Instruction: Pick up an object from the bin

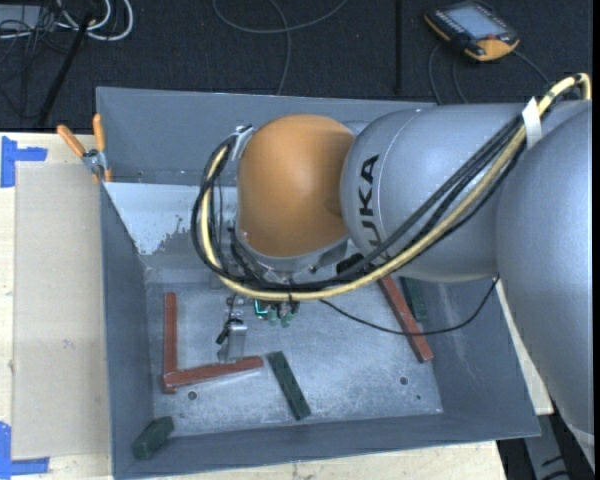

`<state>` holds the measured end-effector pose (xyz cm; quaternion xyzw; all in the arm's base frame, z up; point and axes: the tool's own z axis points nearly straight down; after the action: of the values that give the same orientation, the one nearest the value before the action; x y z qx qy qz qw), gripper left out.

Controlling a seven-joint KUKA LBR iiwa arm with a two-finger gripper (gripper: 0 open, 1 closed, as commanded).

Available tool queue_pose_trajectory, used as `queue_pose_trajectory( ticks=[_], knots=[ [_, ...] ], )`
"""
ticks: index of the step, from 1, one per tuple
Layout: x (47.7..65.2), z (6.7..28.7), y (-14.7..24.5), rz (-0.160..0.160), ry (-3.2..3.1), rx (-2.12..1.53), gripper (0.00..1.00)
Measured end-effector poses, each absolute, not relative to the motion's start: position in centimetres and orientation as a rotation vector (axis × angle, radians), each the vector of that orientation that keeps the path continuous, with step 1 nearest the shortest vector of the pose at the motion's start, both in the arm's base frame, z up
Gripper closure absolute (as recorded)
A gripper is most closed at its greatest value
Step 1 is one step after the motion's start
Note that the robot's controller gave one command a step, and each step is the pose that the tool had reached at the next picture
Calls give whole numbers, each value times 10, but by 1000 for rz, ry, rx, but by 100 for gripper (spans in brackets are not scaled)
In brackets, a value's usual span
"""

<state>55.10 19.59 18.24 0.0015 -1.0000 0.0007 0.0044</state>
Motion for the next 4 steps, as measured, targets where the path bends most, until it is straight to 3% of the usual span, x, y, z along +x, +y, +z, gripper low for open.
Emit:
queue_pose_trajectory(
  ticks=[1,2,3,4],
  knots=[
    [553,187,195,0,-3141,-2,0],
    [542,151,203,-1,-3144,115,0],
    [525,87,195,-1,-3111,447,0],
    [511,73,213,-1,-2997,939,100]
  ],
)
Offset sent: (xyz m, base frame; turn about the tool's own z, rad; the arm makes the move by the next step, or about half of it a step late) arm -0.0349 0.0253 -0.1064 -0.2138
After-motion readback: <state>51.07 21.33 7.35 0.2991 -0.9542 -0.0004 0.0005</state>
